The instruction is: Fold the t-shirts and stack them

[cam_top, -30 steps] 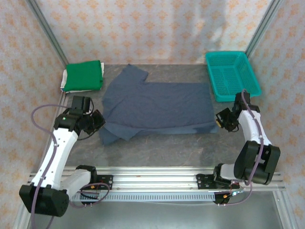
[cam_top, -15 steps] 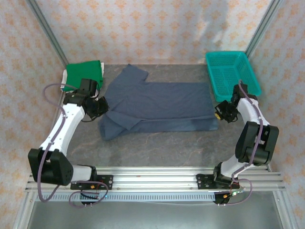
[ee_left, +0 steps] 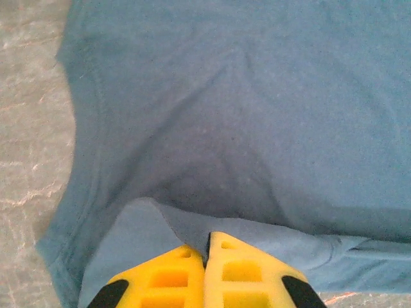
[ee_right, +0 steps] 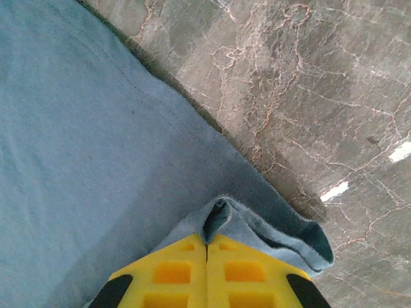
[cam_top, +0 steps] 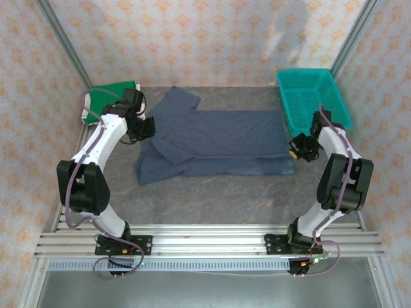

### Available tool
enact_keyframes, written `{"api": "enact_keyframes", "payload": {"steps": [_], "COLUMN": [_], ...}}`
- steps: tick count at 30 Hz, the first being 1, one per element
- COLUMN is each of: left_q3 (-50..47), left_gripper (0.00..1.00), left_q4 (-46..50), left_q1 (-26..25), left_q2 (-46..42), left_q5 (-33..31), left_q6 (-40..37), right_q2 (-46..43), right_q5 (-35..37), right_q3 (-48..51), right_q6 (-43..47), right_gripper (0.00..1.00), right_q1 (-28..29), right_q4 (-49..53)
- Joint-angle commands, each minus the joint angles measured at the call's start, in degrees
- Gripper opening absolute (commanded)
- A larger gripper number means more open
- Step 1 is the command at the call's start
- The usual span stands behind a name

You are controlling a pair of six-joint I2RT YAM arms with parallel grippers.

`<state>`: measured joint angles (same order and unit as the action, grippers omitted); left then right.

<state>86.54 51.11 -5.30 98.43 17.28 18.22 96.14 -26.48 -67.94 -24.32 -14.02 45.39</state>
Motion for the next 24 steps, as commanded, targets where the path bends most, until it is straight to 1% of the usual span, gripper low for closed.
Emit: {"api": "enact_keyframes", "payload": {"steps": [1, 4, 6, 9, 10, 12, 13, 14, 15, 17, 18, 20, 21, 22, 23, 24], "left_q3": [5.0, 7.9, 9.6, 11.3, 11.6, 11.9, 12.6, 13.8, 15.1, 17.1, 17.5, 15.9, 14.0, 11.3, 7.9, 4.8], "left_gripper": [0.00, 0.00, 0.00, 0.00, 0.00, 0.01, 0.08, 0.17, 0.29, 0.51, 0.57, 0.72, 0.77, 0.81, 0.99, 1.00], "left_q4": [1.4, 1.2, 0.9, 0.0, -0.8, -3.5, -4.7, -5.3, -5.4, -5.2, -4.8, -4.5, -4.7, -4.8, -4.9, -4.7], "left_q1": [-0.8, -0.9, -0.9, -0.7, -0.6, -0.3, -0.2, -0.2, -0.1, -0.1, 0.0, 0.3, 0.6, 1.0, 1.7, 2.2], "left_q2": [3.6, 6.6, 8.4, 10.6, 10.6, 10.6, 12.1, 12.9, 13.7, 14.4, 14.1, 11.0, 7.8, 4.8, 1.3, -1.6], "left_q5": [-2.1, -2.8, -2.4, -3.0, -2.4, -0.5, 0.4, 1.8, 2.9, 4.1, 3.9, 3.2, 2.5, 2.2, 2.3, 2.4], "left_q6": [-3.5, -3.5, -3.2, -1.1, -0.3, 2.2, 3.6, 4.7, 5.5, 7.5, 8.3, 10.3, 11.2, 12.1, 14.3, 15.4], "right_q2": [1.3, 2.4, 3.3, 4.5, 4.6, 4.4, 4.3, 4.4, 4.4, 3.4, 2.4, -1.1, -2.9, -5.1, -7.3, -9.1], "right_q5": [2.7, 3.2, 3.4, 3.3, 3.1, 2.6, 2.6, 2.6, 2.6, 2.7, 2.4, 0.9, 0.7, 0.9, 0.8, 0.4], "right_q3": [-2.3, -3.5, -4.4, -5.6, -5.9, -6.6, -7.3, -8.3, -9.2, -10.6, -10.7, -9.9, -9.4, -8.5, -7.3, -6.2], "right_q6": [1.0, 1.0, 1.1, 1.0, 0.9, 0.7, 0.7, 0.9, 1.2, 2.1, 2.5, 3.8, 4.6, 5.4, 6.2, 6.8], "right_gripper": [0.00, 0.00, 0.03, 0.13, 0.17, 0.22, 0.28, 0.36, 0.41, 0.48, 0.51, 0.55, 0.59, 0.63, 0.67, 0.69], "right_q1": [0.4, 0.7, 0.7, 0.7, 0.7, 0.7, 0.7, 0.7, 0.7, 0.7, 0.7, 0.7, 0.7, 0.7, 0.7, 0.7], "right_q4": [0.2, 0.1, 0.1, -0.5, -1.1, -2.3, -2.4, -2.1, -1.5, -0.3, 0.0, 0.7, 1.7, 3.0, 4.3, 5.4]}}
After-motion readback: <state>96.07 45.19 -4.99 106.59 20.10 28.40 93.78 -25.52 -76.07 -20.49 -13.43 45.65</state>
